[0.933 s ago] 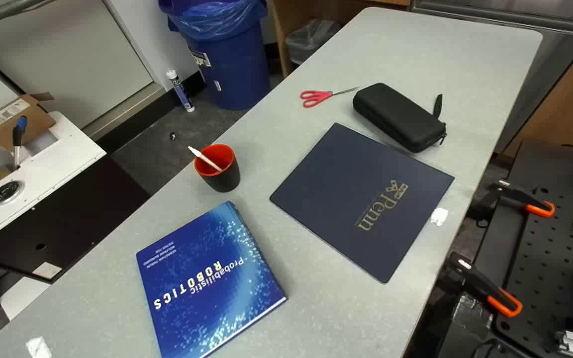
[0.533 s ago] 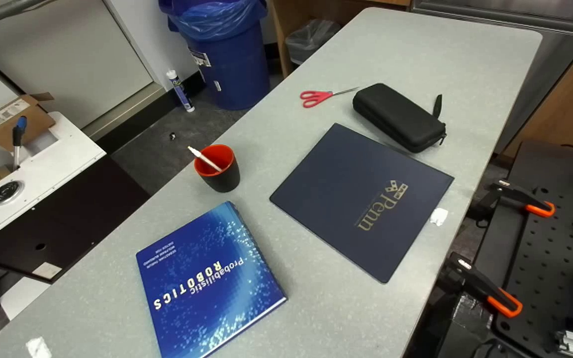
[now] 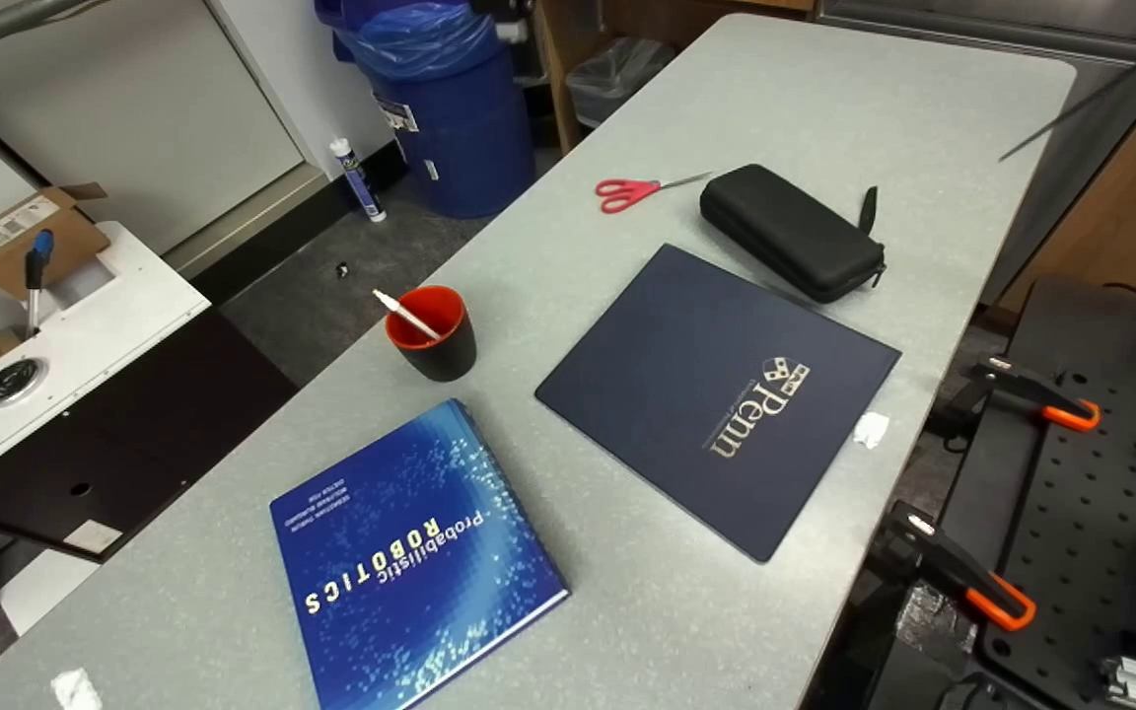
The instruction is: Remove the pen from the cup and put it on the table
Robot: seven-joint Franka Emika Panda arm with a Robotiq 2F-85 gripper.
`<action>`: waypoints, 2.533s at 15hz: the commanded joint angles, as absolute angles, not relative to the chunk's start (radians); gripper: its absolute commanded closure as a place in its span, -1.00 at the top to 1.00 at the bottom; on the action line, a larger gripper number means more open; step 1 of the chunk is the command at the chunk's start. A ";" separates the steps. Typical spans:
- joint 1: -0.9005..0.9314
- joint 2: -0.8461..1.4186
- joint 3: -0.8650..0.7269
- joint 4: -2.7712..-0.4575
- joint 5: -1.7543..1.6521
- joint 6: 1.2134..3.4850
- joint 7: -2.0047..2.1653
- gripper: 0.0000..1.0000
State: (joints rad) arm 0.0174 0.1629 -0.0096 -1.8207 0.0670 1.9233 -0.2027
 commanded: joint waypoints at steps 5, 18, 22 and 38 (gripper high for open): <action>0.003 0.187 0.008 -1.804 0.065 1.922 -0.199 1.00; 0.134 0.732 0.034 -1.259 -0.052 1.867 0.017 1.00; 0.199 0.877 0.023 -1.084 -0.102 1.839 0.068 1.00; 0.213 1.015 0.011 -0.961 -0.094 1.978 0.080 1.00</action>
